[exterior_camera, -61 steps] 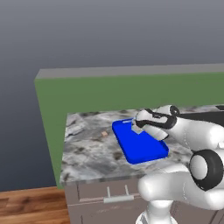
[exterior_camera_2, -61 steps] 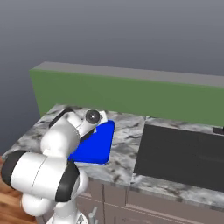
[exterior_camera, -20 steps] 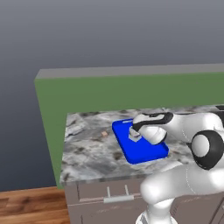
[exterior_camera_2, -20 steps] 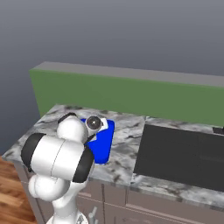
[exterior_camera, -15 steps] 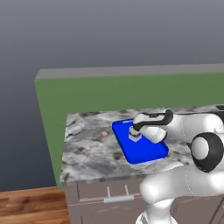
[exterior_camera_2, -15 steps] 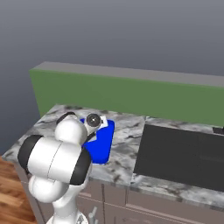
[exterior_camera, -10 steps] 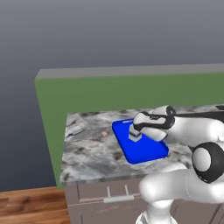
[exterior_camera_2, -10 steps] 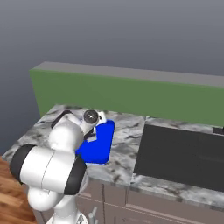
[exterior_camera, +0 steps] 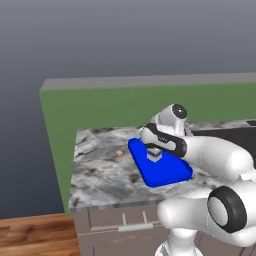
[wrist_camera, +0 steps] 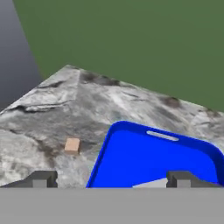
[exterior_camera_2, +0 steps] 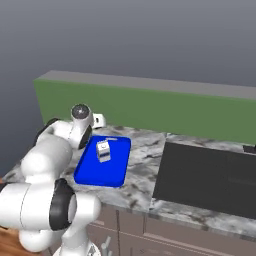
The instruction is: Take out the milk from the fridge and place it on the tray on the counter. Then take the sugar cube near the tray and place it in the tray.
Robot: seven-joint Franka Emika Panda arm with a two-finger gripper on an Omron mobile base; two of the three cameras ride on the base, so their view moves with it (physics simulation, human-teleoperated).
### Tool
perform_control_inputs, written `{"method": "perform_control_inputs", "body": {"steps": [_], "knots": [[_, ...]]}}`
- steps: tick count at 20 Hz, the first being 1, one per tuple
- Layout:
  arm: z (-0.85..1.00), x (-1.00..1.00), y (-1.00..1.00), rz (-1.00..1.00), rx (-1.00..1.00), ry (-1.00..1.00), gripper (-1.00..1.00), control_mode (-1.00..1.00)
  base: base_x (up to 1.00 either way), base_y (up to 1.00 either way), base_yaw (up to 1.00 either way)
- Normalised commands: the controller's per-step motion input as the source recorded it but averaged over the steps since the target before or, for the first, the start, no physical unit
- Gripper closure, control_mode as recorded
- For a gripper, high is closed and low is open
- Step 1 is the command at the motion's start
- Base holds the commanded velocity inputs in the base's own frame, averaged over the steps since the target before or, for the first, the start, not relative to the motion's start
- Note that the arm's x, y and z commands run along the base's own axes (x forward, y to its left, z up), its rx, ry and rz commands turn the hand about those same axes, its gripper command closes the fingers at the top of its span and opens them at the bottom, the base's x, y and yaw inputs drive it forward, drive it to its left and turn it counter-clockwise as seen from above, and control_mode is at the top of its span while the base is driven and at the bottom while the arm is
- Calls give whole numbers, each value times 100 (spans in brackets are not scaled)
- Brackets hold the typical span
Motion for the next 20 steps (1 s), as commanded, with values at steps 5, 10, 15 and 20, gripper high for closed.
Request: {"method": "perform_control_inputs", "body": {"steps": [5,10,15,20], "knots": [[18,0,77,-12,5,31,-100,-100,0,0,0],[-1,0,38,-8,0,31,-100,-100,0,0,0],[-23,-6,13,-1,0,21,-100,-100,0,0,0],[-36,-15,1,0,0,11,-100,-100,0,0,0]]}}
